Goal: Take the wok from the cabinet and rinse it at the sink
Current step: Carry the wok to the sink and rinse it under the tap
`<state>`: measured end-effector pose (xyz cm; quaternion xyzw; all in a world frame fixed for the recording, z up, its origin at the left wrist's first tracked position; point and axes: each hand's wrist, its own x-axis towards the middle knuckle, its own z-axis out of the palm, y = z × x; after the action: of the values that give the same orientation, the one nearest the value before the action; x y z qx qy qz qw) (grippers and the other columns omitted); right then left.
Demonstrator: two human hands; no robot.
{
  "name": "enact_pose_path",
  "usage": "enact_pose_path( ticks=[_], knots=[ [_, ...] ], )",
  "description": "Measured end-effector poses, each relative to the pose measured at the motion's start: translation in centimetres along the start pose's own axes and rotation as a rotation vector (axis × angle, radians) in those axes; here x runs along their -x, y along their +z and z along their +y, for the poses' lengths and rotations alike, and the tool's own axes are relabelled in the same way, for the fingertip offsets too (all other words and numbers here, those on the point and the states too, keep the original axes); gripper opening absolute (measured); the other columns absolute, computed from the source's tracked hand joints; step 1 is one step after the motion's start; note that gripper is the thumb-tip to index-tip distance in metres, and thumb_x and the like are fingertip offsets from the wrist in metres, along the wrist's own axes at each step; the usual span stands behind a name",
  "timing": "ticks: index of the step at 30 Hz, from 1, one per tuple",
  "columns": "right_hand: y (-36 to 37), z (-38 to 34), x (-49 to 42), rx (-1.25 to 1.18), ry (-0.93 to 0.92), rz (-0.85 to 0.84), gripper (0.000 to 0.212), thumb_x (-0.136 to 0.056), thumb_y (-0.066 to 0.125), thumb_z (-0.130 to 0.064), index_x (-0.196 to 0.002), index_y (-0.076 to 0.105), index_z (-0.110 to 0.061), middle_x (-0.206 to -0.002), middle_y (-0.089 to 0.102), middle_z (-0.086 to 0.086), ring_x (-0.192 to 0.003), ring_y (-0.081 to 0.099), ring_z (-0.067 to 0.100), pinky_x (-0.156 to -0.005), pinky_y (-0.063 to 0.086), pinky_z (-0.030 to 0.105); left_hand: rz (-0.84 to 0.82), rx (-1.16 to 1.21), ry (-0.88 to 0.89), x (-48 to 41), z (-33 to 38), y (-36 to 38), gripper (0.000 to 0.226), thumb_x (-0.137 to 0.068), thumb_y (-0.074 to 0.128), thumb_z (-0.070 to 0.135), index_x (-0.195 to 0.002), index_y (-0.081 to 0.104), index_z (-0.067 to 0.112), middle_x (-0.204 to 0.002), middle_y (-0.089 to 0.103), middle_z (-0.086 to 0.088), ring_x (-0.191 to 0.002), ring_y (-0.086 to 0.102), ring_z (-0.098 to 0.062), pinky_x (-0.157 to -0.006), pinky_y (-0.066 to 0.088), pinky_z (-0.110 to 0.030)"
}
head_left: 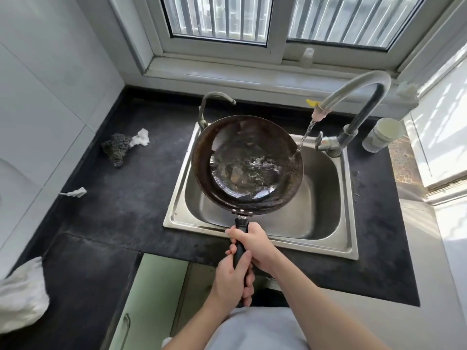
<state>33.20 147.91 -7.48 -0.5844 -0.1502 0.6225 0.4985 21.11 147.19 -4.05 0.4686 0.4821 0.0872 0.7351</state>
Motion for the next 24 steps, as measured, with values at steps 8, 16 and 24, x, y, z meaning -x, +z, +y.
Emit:
enact_pose_path(
  ticks=[8,16,24],
  knots=[
    [-0.8,1.6,1.0,-0.026,0.034,0.085,0.024,-0.095,0.064,-0.007,-0.073,0.054,-0.006,-0.058,0.053,0.002,-0.052,0.056,0.017,-0.068,0.058,0.038,-0.078,0.017,-0.05,0.2,-1.2,0.1,0.031,-0.101,0.047,0.027,-0.079,0.049,0.005,-0.053,0.046,-0.006,-0.036,0.037,-0.016,-0.034,0.037,-0.024],
    [-0.9,0.5,-0.4,-0.069,0.012,0.044,0.023,-0.094,0.063,-0.002,-0.074,0.052,-0.006,-0.06,0.05,0.005,-0.05,0.053,0.016,-0.067,0.058,0.036,-0.02,-0.103,0.018,-1.0,-0.3,0.1,0.03,-0.1,0.048,0.026,-0.078,0.049,0.005,-0.052,0.047,-0.005,-0.035,0.039,-0.017,-0.033,0.038,-0.026],
    [-0.4,0.3,-0.6,-0.054,0.027,-0.003,0.021,-0.093,0.064,-0.003,-0.076,0.053,-0.005,-0.06,0.051,0.01,-0.049,0.055,0.018,-0.072,0.058,0.039,0.058,-0.18,0.05,-0.7,-0.5,-0.1,0.027,-0.1,0.049,0.025,-0.08,0.051,0.006,-0.052,0.047,-0.005,-0.035,0.038,-0.017,-0.032,0.035,-0.027]
  ],
)
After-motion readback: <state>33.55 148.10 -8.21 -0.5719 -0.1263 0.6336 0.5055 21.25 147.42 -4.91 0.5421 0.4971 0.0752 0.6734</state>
